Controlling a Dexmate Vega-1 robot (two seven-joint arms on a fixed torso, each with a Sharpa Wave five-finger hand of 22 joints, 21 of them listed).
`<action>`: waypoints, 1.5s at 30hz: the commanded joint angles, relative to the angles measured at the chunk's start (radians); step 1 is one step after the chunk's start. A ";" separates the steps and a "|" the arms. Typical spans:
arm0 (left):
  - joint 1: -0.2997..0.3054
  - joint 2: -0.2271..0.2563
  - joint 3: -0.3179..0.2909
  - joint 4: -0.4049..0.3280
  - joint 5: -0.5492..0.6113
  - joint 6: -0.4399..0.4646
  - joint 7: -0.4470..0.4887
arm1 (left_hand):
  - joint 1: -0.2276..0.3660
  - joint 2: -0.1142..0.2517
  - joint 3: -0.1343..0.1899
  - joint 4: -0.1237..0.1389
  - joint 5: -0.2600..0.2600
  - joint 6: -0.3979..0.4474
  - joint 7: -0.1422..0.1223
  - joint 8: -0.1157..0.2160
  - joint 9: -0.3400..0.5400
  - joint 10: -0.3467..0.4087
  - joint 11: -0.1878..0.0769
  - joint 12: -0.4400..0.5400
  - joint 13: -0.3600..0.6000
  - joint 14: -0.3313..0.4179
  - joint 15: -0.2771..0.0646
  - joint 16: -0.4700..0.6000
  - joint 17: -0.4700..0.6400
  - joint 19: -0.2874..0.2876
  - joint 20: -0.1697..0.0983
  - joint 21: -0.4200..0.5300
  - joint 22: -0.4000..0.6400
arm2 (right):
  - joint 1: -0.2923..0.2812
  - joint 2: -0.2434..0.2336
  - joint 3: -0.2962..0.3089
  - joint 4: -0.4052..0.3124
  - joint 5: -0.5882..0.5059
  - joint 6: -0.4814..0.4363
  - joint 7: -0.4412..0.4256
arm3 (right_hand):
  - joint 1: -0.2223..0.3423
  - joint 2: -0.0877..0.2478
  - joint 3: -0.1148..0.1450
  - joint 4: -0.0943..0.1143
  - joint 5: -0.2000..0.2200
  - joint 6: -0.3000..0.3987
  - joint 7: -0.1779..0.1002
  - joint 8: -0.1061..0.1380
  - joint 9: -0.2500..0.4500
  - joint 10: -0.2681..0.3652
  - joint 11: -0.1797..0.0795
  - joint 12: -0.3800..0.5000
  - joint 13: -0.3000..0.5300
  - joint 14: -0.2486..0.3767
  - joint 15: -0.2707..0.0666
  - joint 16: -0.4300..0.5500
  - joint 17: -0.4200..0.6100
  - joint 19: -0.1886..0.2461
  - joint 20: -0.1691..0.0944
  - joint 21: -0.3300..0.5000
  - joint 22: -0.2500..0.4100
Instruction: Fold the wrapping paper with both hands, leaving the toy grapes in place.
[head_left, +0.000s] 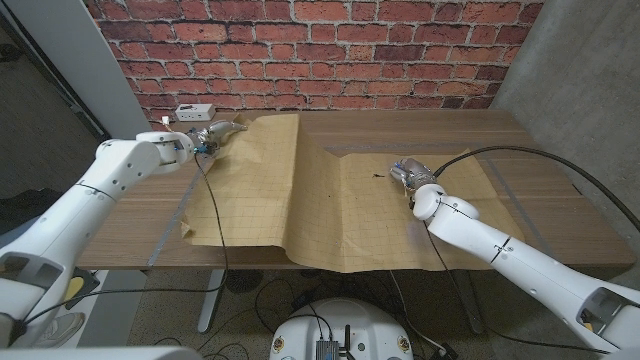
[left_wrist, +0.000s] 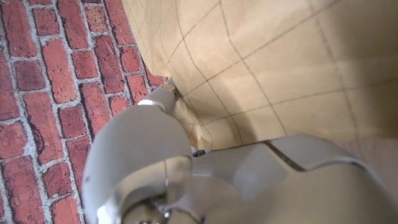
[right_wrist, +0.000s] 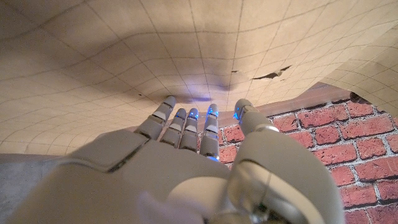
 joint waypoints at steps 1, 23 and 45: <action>0.045 -0.031 -0.029 -0.055 -0.077 -0.085 0.015 | -0.001 -0.004 0.017 0.000 0.009 0.070 0.080 0.072 0.196 0.036 -0.048 -0.019 -0.008 0.010 -0.002 -0.020 -0.024 0.012 -0.093 0.012 -0.009 | 0.015 -0.026 -0.017 -0.024 -0.004 -0.020 0.033 | 0.012 -0.002 0.000 -0.008 -0.003 0.004 -0.009 -0.003 0.005 0.005 -0.006 -0.002 0.003 0.011 -0.007 -0.002 0.000 0.013 0.005 0.007 0.001; -0.066 -0.153 0.089 -0.009 -0.113 -0.129 -0.027 | -0.033 -0.002 0.088 0.003 0.008 0.049 0.084 0.068 0.194 -0.003 -0.044 -0.121 -0.069 -0.019 -0.006 -0.153 -0.179 0.033 -0.095 0.018 -0.037 | 0.045 -0.050 -0.039 0.001 0.003 0.025 0.110 | 0.026 -0.014 -0.015 -0.022 -0.004 -0.002 -0.009 -0.003 0.005 0.001 -0.003 -0.002 0.003 0.018 -0.009 -0.005 -0.004 0.024 0.071 0.007 0.001; -0.121 -0.313 0.168 0.050 -0.110 -0.176 0.048 | -0.053 -0.010 0.154 0.000 0.001 0.046 0.096 0.061 0.177 -0.031 -0.037 -0.203 -0.123 -0.064 -0.006 -0.238 -0.221 0.036 -0.097 -0.024 -0.042 | 0.050 -0.050 -0.046 0.008 -0.009 0.048 0.132 | 0.032 -0.015 -0.023 -0.025 -0.003 -0.003 -0.008 -0.002 0.005 0.003 0.001 -0.001 0.003 0.022 -0.011 -0.007 -0.004 0.026 0.027 0.006 0.001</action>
